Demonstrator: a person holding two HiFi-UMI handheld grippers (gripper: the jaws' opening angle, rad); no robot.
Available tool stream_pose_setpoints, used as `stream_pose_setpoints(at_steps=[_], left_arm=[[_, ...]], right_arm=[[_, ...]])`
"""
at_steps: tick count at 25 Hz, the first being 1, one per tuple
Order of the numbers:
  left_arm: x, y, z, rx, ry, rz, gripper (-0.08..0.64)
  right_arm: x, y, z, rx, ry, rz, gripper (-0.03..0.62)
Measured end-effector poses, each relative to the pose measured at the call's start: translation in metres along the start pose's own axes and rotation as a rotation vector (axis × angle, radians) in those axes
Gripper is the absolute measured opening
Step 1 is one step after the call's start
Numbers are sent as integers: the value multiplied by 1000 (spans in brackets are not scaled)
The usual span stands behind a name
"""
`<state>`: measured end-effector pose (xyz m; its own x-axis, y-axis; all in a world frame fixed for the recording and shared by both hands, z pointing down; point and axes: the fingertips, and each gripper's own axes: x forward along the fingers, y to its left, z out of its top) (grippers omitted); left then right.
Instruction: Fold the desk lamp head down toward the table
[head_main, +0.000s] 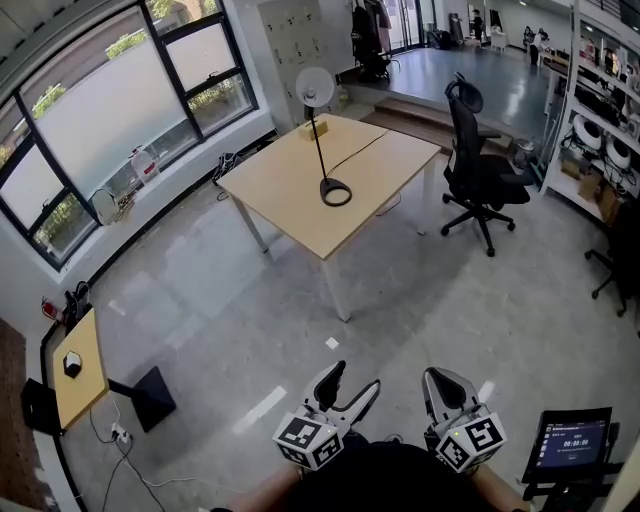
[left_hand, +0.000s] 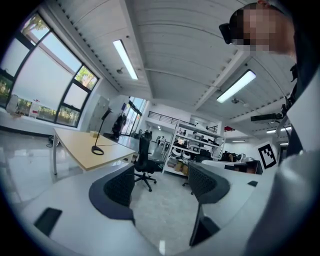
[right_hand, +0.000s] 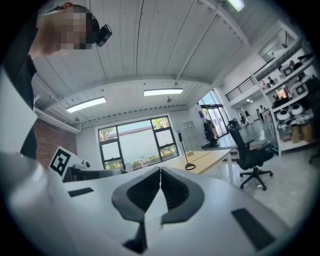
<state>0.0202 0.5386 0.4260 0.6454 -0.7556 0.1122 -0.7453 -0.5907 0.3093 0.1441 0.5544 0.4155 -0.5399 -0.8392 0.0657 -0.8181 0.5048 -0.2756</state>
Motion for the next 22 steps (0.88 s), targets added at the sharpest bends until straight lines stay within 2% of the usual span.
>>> stream_pose_setpoints(at_steps=[10, 22], left_arm=[[8, -11, -3, 17, 21, -6, 347], [6, -10, -20, -36, 65, 41, 347]], right_arm=[[-7, -7, -1, -4, 9, -9, 3], [-4, -14, -20, 37, 100, 13, 3]])
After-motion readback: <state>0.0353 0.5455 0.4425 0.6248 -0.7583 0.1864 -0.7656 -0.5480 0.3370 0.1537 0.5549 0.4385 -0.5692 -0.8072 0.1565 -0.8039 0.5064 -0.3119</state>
